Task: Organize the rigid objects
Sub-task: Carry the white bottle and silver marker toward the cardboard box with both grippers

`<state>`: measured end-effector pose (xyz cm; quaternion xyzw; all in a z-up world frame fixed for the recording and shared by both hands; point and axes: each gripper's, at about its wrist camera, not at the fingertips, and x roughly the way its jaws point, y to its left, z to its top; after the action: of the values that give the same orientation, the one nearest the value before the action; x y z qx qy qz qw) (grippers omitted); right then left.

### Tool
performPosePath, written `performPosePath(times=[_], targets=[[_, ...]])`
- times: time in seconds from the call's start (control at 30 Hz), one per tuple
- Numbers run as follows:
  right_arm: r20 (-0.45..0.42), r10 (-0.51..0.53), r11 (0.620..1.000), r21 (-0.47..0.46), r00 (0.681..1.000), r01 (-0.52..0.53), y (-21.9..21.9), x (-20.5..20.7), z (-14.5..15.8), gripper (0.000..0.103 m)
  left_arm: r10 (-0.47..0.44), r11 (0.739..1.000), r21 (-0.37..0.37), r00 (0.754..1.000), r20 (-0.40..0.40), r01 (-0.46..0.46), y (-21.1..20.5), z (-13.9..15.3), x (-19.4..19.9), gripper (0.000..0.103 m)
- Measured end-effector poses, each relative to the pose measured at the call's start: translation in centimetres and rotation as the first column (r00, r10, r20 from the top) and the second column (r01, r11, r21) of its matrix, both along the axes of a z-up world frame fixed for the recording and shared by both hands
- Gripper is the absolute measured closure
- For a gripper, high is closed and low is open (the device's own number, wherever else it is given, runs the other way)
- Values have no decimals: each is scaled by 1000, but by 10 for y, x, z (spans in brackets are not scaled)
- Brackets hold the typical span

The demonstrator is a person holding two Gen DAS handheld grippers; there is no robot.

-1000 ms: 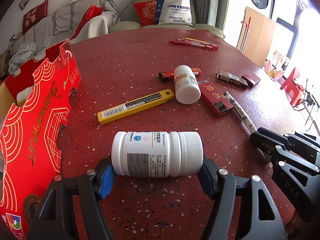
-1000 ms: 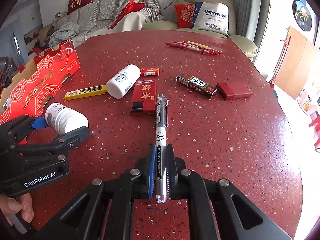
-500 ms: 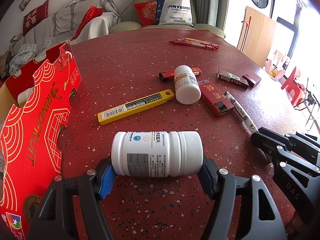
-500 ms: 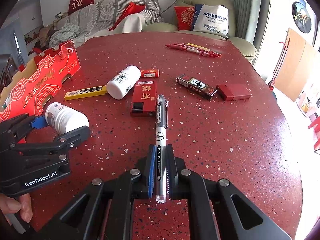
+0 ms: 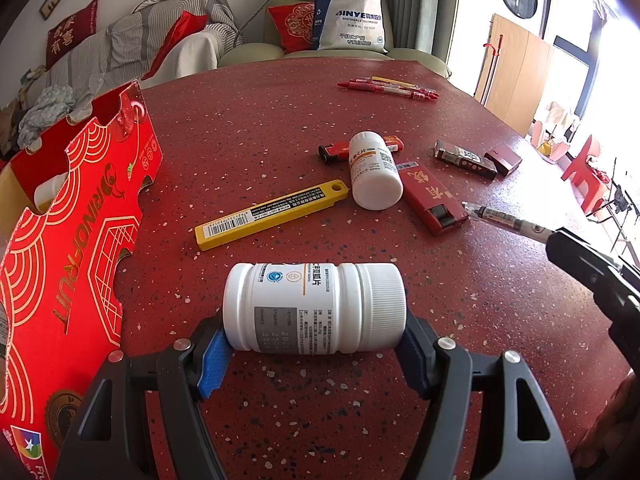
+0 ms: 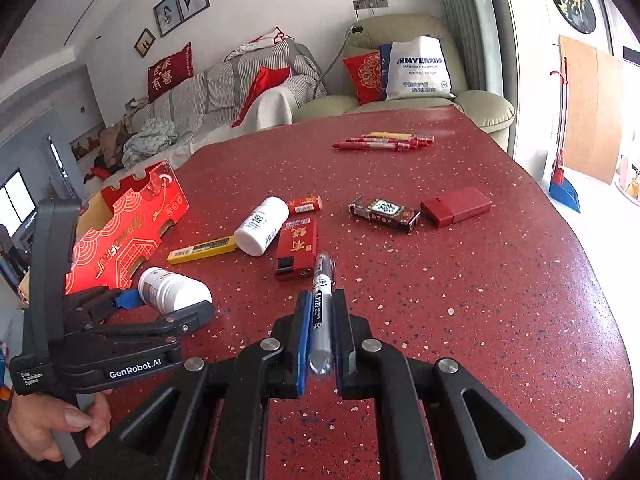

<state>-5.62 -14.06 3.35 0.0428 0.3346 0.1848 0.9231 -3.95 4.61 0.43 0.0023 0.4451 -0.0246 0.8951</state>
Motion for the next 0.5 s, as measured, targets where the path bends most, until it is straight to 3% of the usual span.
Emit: performPosePath(times=[0.5], targets=[[103, 13, 1000, 3, 995, -13, 6, -15, 30, 93, 12, 1000, -13, 1000, 11, -12, 4, 3, 0, 30]])
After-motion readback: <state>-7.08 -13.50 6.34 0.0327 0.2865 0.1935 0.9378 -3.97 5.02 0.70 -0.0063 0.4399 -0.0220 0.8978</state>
